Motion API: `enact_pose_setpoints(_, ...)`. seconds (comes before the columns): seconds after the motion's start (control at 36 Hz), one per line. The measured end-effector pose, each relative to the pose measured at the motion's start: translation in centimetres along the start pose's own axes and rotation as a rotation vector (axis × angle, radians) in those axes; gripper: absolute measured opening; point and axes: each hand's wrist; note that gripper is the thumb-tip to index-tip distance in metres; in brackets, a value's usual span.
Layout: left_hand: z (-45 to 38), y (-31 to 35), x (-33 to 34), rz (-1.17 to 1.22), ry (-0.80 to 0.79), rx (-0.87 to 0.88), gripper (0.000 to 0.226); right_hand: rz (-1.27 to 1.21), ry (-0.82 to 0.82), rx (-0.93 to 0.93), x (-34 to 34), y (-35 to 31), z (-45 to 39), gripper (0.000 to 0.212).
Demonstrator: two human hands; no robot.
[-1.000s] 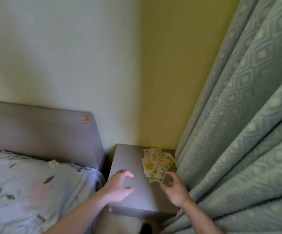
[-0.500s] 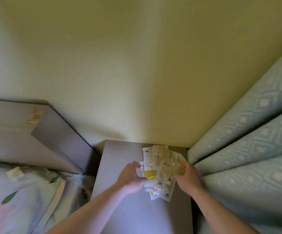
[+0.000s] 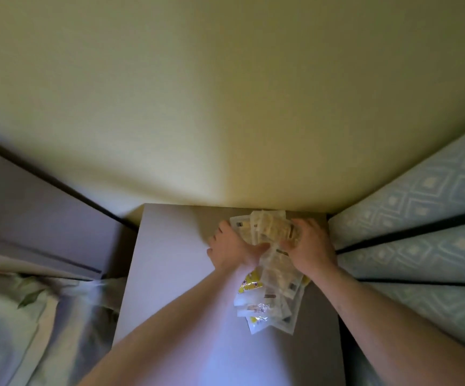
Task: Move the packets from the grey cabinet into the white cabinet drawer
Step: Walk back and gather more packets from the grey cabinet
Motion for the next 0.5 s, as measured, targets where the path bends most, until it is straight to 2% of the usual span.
enact_pose_setpoints(0.11, -0.3, 0.1, 0.4, 0.042, -0.002, 0.008, 0.083, -0.028, -0.003, 0.043, 0.4, -0.2, -0.3, 0.055)
enact_pose_setpoints(0.22, 0.0, 0.7, -0.5, 0.042, -0.098, -0.012, 0.04, -0.076, -0.088, 0.077, 0.4, -0.4, -0.6, 0.064)
enact_pose_setpoints(0.31, -0.1, 0.3, -1.3, 0.034, -0.136, -0.031, 0.036, -0.028, -0.105, 0.067, 0.2, -0.6, -0.4, 0.064)
enact_pose_setpoints(0.42, -0.9, -1.8, -2.9, 0.183, -0.152, -0.09, 0.035, 0.044, -0.144, 0.056, -0.3, -0.4, 0.5, 0.055)
enact_pose_setpoints(0.5, -1.0, -3.7, -4.8, 0.269, -0.154, -0.054, 0.037, 0.036, -0.139, 0.051, -0.5, 0.2, 1.4, 0.044)
Point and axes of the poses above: each hand's wrist, its own z-axis away from the middle knuckle, its own x-axis out of the palm, y = z × x, and after that the axes turned 14 degrees about z, right-handed
